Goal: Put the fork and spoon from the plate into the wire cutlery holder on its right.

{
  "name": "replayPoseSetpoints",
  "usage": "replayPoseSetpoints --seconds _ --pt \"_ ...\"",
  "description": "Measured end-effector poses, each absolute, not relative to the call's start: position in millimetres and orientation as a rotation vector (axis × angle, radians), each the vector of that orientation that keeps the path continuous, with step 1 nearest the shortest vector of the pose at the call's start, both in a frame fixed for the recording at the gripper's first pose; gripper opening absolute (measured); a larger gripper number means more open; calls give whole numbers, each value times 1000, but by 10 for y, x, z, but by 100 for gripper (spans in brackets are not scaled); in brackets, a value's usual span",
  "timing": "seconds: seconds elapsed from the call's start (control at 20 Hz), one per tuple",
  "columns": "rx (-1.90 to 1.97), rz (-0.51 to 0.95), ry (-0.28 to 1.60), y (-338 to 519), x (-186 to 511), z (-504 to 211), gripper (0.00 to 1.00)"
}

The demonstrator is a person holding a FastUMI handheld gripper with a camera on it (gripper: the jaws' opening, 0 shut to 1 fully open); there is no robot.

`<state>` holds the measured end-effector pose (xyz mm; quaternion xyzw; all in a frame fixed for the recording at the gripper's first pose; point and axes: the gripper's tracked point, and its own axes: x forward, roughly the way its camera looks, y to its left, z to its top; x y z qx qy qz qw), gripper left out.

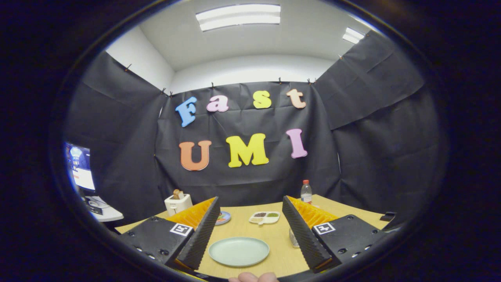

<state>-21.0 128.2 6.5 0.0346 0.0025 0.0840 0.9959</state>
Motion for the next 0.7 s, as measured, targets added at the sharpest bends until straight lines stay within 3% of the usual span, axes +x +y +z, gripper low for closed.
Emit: replayPoseSetpoints --seconds 0.7 --pt "77 109 -27 1181 -225 46 96"
